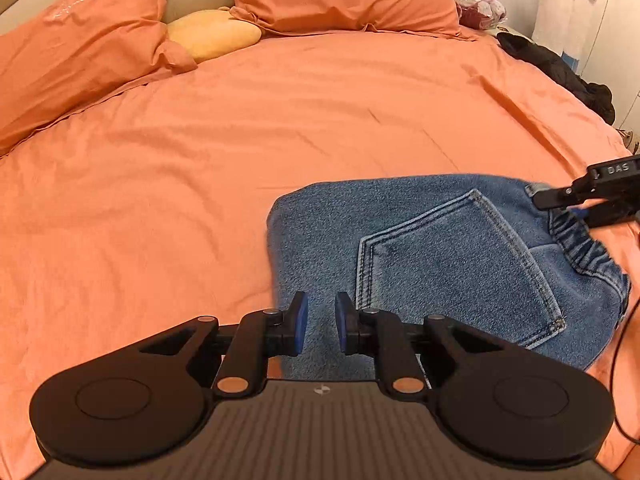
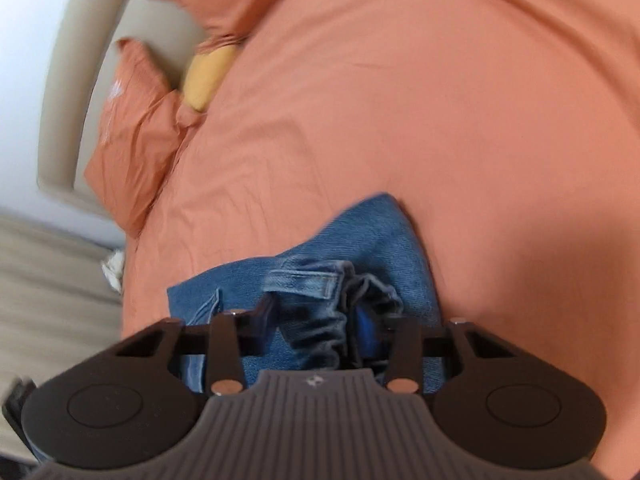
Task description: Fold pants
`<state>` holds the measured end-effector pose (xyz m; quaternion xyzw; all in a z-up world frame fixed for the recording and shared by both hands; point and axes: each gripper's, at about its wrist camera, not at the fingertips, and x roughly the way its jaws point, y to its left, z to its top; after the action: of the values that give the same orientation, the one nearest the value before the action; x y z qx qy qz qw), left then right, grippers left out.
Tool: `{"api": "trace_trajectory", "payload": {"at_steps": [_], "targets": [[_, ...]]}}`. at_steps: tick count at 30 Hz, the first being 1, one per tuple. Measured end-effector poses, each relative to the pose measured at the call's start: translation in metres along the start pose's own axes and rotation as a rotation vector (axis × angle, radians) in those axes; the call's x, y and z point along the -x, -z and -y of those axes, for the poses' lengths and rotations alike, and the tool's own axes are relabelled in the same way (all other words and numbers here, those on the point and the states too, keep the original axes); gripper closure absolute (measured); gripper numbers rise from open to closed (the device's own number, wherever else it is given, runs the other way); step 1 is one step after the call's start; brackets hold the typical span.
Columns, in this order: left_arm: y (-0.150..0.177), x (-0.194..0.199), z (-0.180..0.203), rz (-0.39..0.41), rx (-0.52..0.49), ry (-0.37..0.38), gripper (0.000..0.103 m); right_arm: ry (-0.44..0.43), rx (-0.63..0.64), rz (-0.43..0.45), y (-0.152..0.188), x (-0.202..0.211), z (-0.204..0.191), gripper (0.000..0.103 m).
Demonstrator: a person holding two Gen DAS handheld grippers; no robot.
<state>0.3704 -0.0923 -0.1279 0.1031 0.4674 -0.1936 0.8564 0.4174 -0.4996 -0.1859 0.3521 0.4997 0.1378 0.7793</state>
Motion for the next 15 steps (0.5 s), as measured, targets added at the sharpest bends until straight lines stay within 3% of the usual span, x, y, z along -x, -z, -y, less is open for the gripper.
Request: {"api": "trace_trajectory", "payload": {"at_steps": [2, 6, 8, 15], "targets": [[0.002, 0.002, -0.002, 0.003, -0.004, -0.005, 0.083, 0.042, 0.102, 0.014, -0.003, 0.01, -0.025, 0.074], [0.004, 0.005, -0.004, 0.022, 0.015, -0.006, 0.083, 0.037, 0.24, 0.073, -0.014, 0.037, -0.066, 0.075], [0.005, 0.006, -0.006, 0.027, 0.03, -0.005, 0.083, 0.092, 0.284, 0.087, -0.019, 0.041, -0.075, 0.076], [0.015, 0.002, -0.016, 0.026, 0.059, 0.015, 0.083, 0.287, 0.187, 0.024, -0.009, -0.006, -0.016, 0.076]]}}
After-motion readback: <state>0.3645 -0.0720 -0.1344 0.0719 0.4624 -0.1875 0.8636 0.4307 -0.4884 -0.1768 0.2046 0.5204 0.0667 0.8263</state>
